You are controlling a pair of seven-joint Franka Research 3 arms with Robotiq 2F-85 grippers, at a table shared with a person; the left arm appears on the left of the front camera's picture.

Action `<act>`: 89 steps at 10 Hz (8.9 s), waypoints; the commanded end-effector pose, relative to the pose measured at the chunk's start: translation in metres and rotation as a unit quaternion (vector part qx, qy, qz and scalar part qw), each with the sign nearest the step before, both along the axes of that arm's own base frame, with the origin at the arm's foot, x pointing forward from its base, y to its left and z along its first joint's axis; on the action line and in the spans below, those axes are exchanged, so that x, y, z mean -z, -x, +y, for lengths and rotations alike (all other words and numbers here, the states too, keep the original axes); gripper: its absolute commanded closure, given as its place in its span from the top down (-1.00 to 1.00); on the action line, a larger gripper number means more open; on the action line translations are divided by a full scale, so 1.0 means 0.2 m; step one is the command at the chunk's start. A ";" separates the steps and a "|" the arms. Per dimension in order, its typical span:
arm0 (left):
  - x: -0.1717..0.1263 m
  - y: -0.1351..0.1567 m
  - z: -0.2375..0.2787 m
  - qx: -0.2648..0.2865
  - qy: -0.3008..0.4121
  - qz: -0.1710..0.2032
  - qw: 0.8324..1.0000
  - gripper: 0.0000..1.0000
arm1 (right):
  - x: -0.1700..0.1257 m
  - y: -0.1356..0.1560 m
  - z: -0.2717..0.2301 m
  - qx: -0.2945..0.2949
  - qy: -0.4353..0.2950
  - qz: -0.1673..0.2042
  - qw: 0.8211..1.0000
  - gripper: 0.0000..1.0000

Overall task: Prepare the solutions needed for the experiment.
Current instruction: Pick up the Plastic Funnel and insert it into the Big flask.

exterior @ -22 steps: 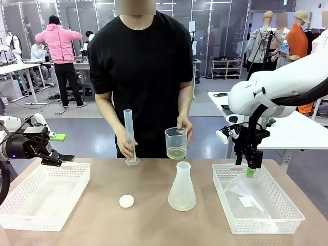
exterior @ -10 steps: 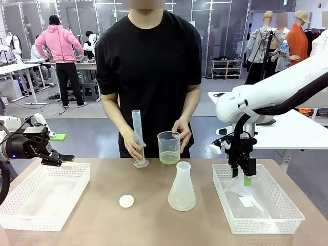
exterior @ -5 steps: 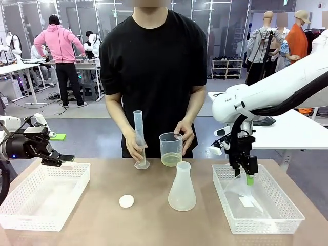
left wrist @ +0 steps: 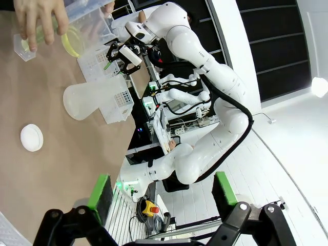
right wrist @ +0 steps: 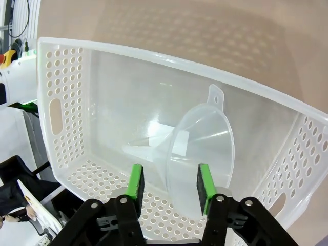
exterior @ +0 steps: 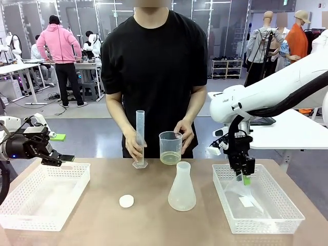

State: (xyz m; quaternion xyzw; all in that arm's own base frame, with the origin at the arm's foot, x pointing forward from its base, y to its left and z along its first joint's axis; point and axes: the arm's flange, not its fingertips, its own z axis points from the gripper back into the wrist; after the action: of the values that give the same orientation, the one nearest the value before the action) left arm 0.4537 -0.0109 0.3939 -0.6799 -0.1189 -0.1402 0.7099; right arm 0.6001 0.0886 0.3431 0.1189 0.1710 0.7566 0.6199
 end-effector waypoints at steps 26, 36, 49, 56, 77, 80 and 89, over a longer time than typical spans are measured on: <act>-0.01 0.00 0.00 -0.003 -0.005 -0.004 1.000 1.00 | -1.15 0.68 0.30 0.149 -0.019 -0.386 0.910 -1.00; -0.01 0.00 0.00 -0.003 -0.005 -0.004 1.000 1.00 | -1.23 0.81 0.44 0.133 -0.114 -0.435 0.883 -0.89; -0.01 0.00 0.00 -0.003 -0.005 -0.004 1.000 1.00 | -1.15 1.15 0.76 0.031 -0.223 -0.466 0.856 -0.89; -0.01 0.00 0.00 -0.003 -0.005 -0.004 1.000 1.00 | -1.13 1.14 0.76 0.025 -0.224 -0.455 0.862 -0.89; -0.01 0.00 0.00 -0.003 -0.005 -0.004 1.000 1.00 | -0.80 1.09 0.83 0.024 -0.206 -0.446 0.871 -0.89; -0.01 0.00 0.00 -0.003 -0.005 -0.004 1.000 1.00 | -0.75 1.08 0.83 0.025 -0.207 -0.442 0.873 -0.89; -0.01 0.00 0.00 -0.003 -0.005 -0.004 1.000 1.00 | -0.60 1.07 0.83 0.034 -0.196 -0.430 0.881 -0.89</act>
State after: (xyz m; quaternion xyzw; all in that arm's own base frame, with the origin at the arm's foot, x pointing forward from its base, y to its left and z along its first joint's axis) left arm 0.4538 -0.0106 0.3941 -0.6797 -0.1193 -0.1401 0.7100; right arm 0.3886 0.2525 0.4687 -0.0888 -0.2621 0.7396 0.6135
